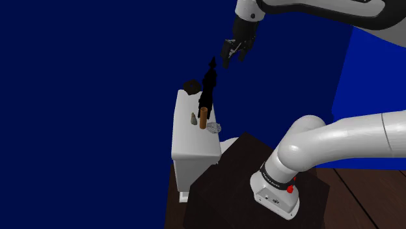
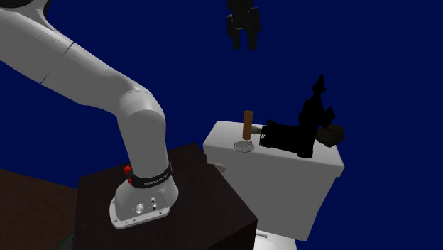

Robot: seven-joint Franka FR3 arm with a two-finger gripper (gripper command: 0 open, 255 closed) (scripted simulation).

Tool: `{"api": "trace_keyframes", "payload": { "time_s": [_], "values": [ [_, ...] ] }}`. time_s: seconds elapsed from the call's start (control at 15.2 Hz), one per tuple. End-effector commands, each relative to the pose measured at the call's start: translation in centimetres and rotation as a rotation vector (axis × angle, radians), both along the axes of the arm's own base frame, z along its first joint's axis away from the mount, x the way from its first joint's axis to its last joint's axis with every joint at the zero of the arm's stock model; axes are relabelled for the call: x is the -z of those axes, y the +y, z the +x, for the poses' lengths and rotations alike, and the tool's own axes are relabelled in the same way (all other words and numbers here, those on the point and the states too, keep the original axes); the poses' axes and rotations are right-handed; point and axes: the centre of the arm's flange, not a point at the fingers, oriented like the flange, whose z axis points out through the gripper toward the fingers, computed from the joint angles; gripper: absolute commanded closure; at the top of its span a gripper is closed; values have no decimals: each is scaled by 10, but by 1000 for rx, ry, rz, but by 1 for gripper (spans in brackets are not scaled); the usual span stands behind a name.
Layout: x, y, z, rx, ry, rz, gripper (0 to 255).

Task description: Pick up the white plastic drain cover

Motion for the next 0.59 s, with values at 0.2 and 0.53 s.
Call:
{"api": "trace_keyframes", "payload": {
  "time_s": [0.2, 0.53],
  "values": [
    [38, -5, 10, 85, 10, 15, 0],
    [103, -15, 25, 228, 26, 40, 0]
  ]
}}
